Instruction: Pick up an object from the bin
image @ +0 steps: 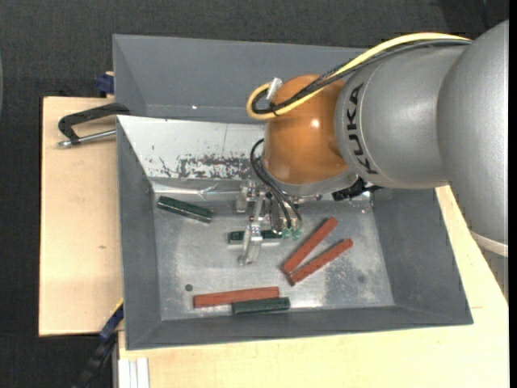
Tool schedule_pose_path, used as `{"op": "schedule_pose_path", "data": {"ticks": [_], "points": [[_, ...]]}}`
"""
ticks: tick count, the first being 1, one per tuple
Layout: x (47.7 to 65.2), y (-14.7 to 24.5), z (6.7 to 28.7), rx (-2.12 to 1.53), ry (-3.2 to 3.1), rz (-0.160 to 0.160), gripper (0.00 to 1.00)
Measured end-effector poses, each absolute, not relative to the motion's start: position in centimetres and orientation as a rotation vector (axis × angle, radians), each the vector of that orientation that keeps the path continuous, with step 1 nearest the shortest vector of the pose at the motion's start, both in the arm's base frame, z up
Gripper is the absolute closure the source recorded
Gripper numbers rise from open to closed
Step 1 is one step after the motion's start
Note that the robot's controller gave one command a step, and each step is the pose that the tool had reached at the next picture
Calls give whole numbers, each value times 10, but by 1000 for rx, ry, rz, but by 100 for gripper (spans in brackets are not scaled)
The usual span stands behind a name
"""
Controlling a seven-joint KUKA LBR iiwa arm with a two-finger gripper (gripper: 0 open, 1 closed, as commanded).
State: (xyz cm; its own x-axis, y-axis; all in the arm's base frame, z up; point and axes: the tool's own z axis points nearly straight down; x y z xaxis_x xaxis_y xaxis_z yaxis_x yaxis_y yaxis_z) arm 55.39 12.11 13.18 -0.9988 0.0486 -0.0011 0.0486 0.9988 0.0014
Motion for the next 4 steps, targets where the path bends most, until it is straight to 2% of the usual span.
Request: {"op": "schedule_pose_path", "data": {"ticks": [1,2,3,4], "points": [[524,91,103,207,3134,3,0],[552,76,81,142,3135,2,0],[542,42,71,131,3138,2,100],[542,42,71,132,3138,3,0]]}}
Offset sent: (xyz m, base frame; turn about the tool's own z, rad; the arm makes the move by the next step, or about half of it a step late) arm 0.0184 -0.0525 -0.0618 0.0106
